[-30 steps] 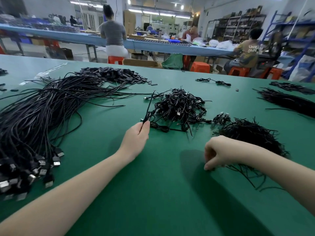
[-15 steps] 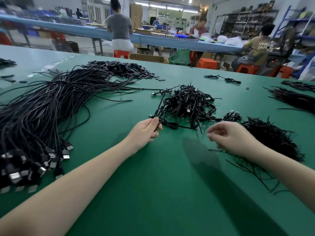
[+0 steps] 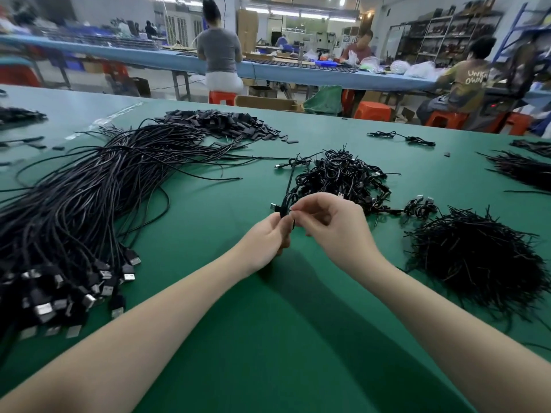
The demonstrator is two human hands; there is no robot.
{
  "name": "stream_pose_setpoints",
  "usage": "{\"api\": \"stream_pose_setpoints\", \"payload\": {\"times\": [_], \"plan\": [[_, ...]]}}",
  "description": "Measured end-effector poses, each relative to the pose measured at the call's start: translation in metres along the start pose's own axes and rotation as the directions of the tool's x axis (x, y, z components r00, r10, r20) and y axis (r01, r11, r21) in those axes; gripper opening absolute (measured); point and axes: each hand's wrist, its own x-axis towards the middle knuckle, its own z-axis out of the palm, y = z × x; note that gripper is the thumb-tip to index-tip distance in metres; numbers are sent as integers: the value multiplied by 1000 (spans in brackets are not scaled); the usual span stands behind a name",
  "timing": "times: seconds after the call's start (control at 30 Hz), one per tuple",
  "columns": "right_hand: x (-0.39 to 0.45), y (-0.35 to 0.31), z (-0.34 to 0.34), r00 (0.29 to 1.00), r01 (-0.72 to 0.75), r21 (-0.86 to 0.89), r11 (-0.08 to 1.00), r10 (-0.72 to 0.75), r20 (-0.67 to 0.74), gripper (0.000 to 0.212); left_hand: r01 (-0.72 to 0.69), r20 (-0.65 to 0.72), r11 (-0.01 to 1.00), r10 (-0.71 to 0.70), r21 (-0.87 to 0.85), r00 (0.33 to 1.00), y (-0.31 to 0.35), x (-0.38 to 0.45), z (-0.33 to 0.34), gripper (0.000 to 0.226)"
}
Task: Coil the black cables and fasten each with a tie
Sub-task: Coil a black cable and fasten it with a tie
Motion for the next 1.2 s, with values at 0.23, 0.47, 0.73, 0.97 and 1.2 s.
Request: {"api": "stream_pose_setpoints", "payload": {"times": [0.23,0.47,0.73,0.97,1.2], "plan": [[-2,0,-5,995,76,-30,997,-77,-60,27,-88,27,960,83,264,996,-3,-3,0,26],[-3,-1,-3,999,31,-31,999,-32,-8,14,-179,20,792,206,583,978,2,-13,4,25],[20,-35,-32,824,488,-601,633,-107,557,15,-223,130,189,410,956,903,14,-25,19,23],[56,-4,-64,618,-471,7,882,324,716,21,-535,315,129,685,835,657,21,-31,13,32],[8,26,21,811,-472,800,372,538,229,30,-245,-250,912,334,328,909,10,-19,15,33]]}}
